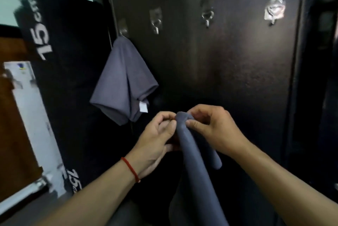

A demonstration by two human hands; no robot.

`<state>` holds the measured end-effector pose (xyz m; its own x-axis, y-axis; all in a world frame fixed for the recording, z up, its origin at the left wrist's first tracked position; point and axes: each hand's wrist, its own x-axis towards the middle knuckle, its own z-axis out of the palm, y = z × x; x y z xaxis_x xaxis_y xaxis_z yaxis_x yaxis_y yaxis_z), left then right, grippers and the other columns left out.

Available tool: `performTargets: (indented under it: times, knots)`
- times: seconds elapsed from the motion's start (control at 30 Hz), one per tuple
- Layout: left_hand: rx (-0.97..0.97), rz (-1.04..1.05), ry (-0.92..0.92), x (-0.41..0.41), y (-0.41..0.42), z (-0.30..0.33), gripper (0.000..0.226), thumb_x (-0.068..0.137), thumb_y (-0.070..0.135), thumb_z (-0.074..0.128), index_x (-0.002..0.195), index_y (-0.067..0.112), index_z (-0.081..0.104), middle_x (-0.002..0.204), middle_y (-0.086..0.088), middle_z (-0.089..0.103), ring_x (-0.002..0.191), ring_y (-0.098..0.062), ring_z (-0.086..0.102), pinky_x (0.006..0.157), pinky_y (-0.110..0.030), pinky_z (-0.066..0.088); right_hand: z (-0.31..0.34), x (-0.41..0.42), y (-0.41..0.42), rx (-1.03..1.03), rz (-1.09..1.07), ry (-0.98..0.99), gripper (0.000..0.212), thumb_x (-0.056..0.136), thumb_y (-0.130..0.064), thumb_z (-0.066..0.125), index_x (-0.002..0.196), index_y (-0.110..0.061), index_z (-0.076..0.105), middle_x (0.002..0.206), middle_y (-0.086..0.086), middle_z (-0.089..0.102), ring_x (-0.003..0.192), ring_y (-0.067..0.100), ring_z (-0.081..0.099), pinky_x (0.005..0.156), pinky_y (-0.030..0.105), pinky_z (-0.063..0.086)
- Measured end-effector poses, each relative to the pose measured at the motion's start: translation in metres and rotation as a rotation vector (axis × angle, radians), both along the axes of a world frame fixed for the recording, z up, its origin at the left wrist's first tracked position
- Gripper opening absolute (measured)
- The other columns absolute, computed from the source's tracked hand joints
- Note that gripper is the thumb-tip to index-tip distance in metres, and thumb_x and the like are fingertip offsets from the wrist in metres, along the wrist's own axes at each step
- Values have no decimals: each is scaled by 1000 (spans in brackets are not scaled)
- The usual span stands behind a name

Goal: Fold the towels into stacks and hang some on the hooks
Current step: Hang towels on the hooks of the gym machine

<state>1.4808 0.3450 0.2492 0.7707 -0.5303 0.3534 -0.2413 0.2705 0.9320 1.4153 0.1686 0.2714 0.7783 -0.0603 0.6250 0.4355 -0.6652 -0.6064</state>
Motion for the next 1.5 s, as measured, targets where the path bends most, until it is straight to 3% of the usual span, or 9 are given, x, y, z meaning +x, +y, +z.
performTargets:
  times: [0.13, 0.27, 0.4, 0.57, 0.77, 0.97, 1.2, 1.37, 1.5]
  knots:
    - [64, 84, -261, 35, 24, 38, 29, 99, 13, 59, 127, 21, 62, 111, -5, 75, 98, -22, 73, 70, -32, 59, 39, 23, 22, -68, -25, -40, 11, 95, -18, 70, 99, -27, 74, 89, -11, 75, 88, 3, 72, 81, 36, 61]
    - [160, 243, -615, 74, 35, 96, 10, 94, 17, 70, 99, 25, 72, 85, 12, 74, 83, 4, 67, 74, -14, 51, 89, 44, 32, -104, -118, -81, 6, 97, -30, 65, 96, -30, 71, 86, -7, 73, 84, 8, 70, 82, 44, 59]
    - [122, -8, -503, 99, 39, 161, 5, 98, 18, 63, 98, 14, 67, 89, -1, 67, 84, -3, 60, 76, -15, 46, 139, 68, 39, -54, -157, -155, 18, 87, -39, 57, 97, -29, 68, 85, 0, 71, 84, 23, 67, 87, 54, 55]
    - [55, -284, -305, 119, 49, 215, 11, 100, 9, 51, 99, 7, 62, 84, -7, 61, 74, -12, 57, 66, -20, 44, 195, 78, 39, -178, -230, -201, 10, 92, -30, 60, 95, -27, 69, 87, -7, 72, 85, 10, 65, 90, 43, 54]
    - [177, 267, -734, 146, 34, 248, 9, 94, 15, 70, 98, 20, 76, 89, 3, 75, 84, -6, 67, 81, -21, 53, 228, 85, 32, -413, -468, -317, 13, 94, -13, 64, 102, -24, 61, 94, -1, 64, 86, 17, 62, 76, 32, 48]
    - [170, 677, -989, 161, -4, 217, 13, 88, 16, 71, 88, 19, 58, 86, 0, 57, 82, -23, 57, 76, -41, 51, 197, 102, 41, -701, -677, -296, 14, 102, -31, 52, 113, -24, 57, 109, 3, 43, 86, 28, 56, 71, 41, 50]
    - [112, 685, -943, 152, -9, 179, 8, 96, 16, 63, 97, 15, 71, 105, -4, 58, 92, -21, 61, 79, -39, 52, 162, 113, 41, -533, -661, -424, 22, 104, -28, 52, 111, -16, 69, 108, 3, 49, 96, 24, 49, 75, 38, 45]
    - [295, 804, -1140, 143, -4, 148, 14, 95, 15, 61, 103, 14, 72, 106, -4, 63, 104, -27, 55, 89, -44, 45, 144, 110, 48, -578, -777, -351, 36, 103, -34, 35, 117, -24, 66, 113, 1, 56, 107, 24, 38, 77, 34, 15]
    - [321, 668, -1021, 130, 7, 132, 18, 100, 25, 49, 97, 16, 64, 92, 0, 63, 89, -17, 60, 86, -42, 50, 127, 99, 52, -461, -491, -328, 22, 103, -28, 44, 111, -17, 61, 95, 2, 65, 87, 23, 62, 74, 39, 41]
